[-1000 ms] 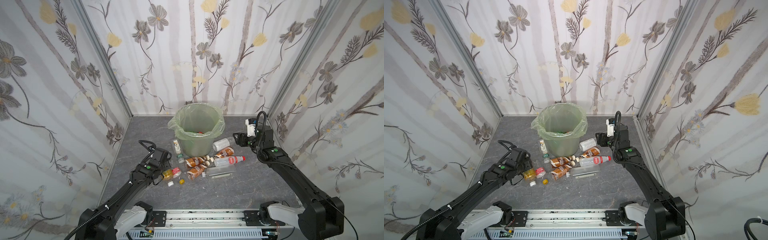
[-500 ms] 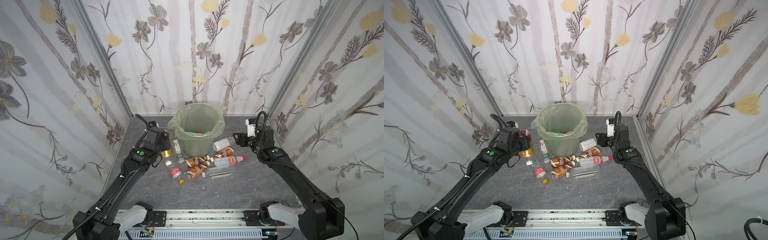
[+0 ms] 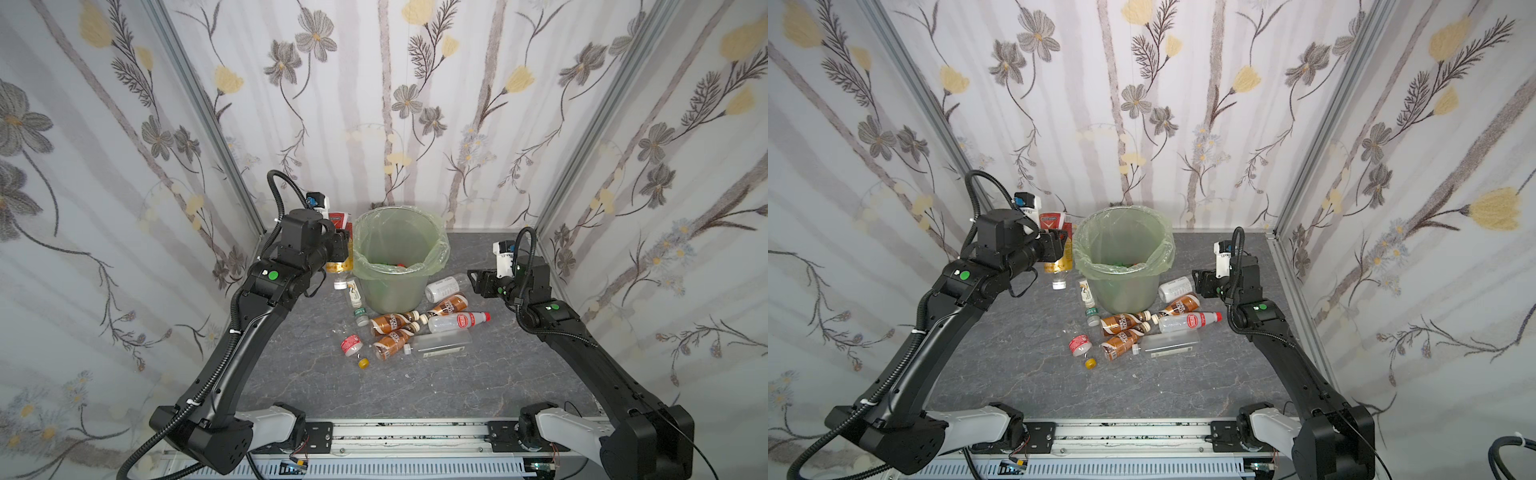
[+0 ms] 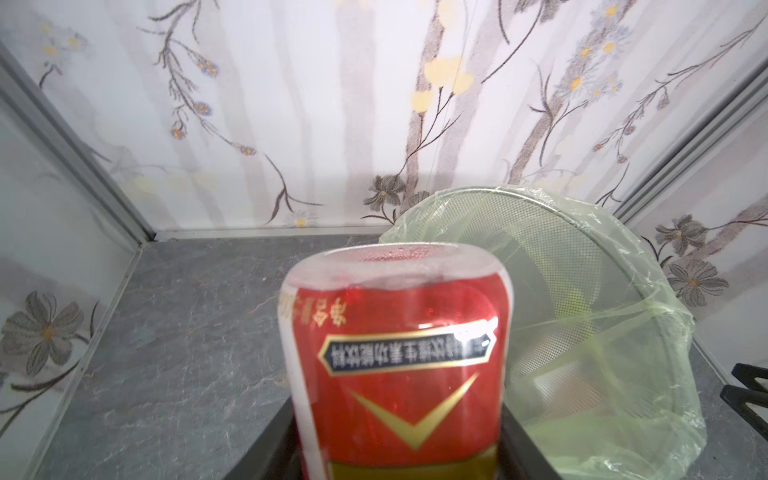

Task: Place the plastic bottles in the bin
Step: 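Lift the red-labelled bottle with the left gripper and carry it over the bin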

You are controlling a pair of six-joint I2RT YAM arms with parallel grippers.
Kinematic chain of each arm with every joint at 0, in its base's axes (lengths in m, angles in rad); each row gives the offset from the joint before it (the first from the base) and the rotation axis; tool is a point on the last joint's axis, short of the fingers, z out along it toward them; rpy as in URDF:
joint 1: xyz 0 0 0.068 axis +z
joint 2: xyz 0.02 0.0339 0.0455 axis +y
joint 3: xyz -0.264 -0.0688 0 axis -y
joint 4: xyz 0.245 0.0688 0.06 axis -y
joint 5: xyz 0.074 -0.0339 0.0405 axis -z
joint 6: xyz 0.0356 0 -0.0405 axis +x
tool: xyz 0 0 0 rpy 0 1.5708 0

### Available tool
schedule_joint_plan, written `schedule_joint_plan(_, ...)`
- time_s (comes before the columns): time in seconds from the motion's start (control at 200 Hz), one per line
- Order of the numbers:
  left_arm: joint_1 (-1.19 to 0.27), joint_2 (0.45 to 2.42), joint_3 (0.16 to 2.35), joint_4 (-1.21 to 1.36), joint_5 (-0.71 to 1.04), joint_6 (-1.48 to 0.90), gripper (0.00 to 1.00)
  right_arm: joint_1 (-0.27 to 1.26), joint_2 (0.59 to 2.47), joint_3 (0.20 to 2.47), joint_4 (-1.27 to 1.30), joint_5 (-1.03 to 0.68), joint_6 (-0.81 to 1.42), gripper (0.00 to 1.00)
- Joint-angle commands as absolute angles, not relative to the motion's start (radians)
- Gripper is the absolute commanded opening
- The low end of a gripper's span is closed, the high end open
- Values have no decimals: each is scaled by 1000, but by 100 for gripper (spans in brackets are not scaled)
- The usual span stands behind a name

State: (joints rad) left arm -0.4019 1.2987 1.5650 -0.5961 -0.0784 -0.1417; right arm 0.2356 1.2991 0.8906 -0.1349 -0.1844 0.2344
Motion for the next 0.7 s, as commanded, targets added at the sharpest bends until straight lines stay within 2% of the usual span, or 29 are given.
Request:
schedule_joint_plan(0.0,-401,1349,1639,-575,-27,-69,55,236,1294,886,-97,-198,251,70)
schedule_joint_plan(0.47,-415,1698,2050,-537,110,62,56,236,1245,861,-106,-189,259,70)
schedule_joint_plan(0.695,-432,1824,2140,-529,118,72,55,236,1223,844,-110,-177,259,70)
